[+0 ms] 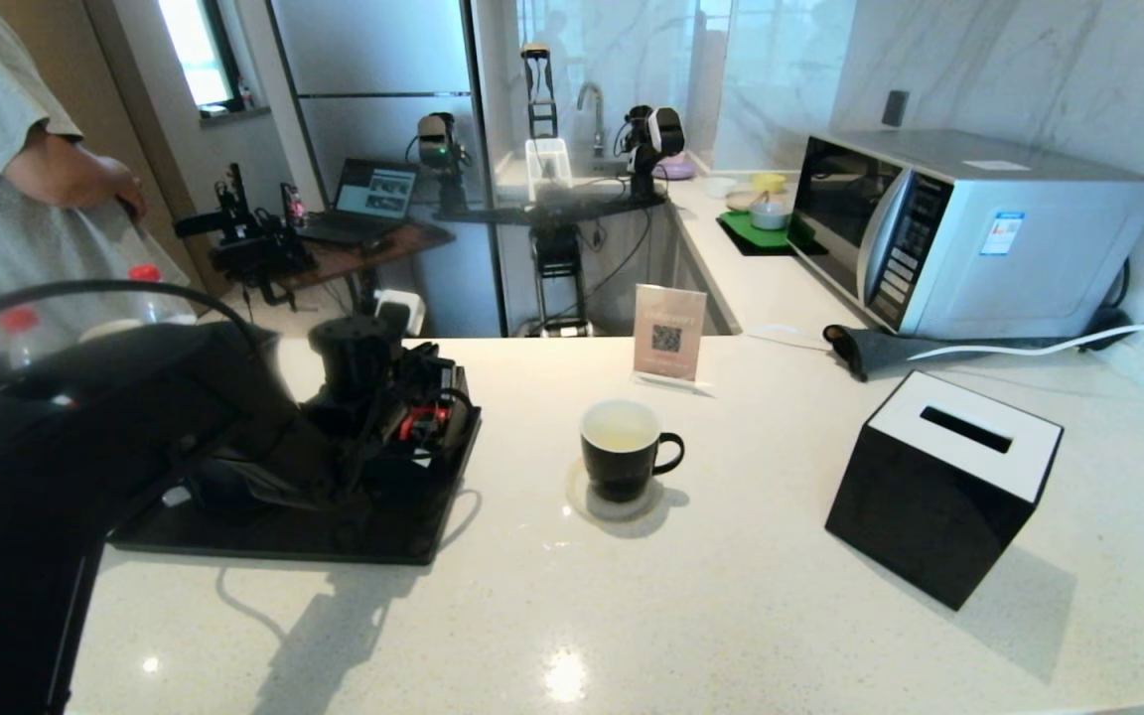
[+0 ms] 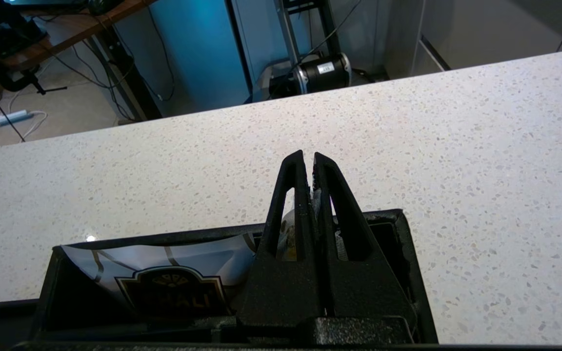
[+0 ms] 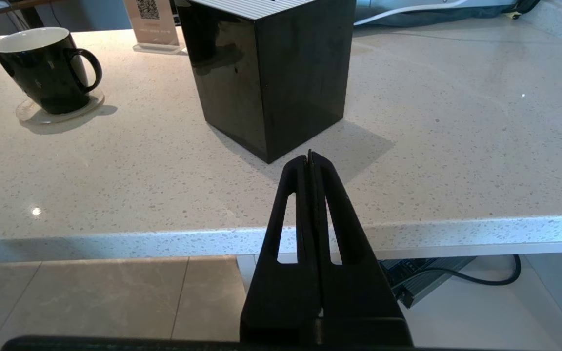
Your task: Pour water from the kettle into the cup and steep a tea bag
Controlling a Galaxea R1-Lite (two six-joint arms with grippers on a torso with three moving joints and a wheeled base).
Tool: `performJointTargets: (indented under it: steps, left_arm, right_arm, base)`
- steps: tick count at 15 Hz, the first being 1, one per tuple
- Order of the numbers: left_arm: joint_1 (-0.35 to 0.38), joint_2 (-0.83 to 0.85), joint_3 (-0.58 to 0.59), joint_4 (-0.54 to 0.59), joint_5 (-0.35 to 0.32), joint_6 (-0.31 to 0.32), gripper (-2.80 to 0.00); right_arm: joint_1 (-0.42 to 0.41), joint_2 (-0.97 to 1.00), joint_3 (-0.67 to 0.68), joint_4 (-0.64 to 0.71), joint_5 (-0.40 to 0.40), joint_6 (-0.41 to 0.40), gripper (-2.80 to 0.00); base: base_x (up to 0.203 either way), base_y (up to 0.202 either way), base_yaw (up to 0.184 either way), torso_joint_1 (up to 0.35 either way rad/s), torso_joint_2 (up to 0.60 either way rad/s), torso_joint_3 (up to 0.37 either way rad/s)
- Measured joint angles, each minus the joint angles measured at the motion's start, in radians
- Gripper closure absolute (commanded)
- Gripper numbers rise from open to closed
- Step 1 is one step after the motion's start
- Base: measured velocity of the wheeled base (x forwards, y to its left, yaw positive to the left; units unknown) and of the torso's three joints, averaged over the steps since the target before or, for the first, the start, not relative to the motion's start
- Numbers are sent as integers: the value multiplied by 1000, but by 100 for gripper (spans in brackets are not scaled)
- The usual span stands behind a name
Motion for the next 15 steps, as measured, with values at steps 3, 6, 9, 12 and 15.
performJointTargets:
  steps: [3,6,9,12,15]
  left_arm:
    - [0,-3,-7,0,0,1,0]
    - [0,-17,-10,1,1,2,0]
    - [0,-43,-6,0,3,3,0]
    - [-2,-77,4,-1,8,7,0]
    - [-6,-123,39,-1,10,9,0]
  right_arm:
    - [0,0,0,0,0,0,0]
    - [0,0,0,0,0,0,0]
    - [0,0,0,0,0,-1,0]
    - [0,0,0,0,0,-1,0]
    - [0,0,0,0,0,-1,0]
  base:
    - [0,0,0,0,0,0]
    - [0,0,0,0,0,0]
    - [0,0,0,0,0,0]
    - [0,0,0,0,0,0]
    - [0,0,0,0,0,0]
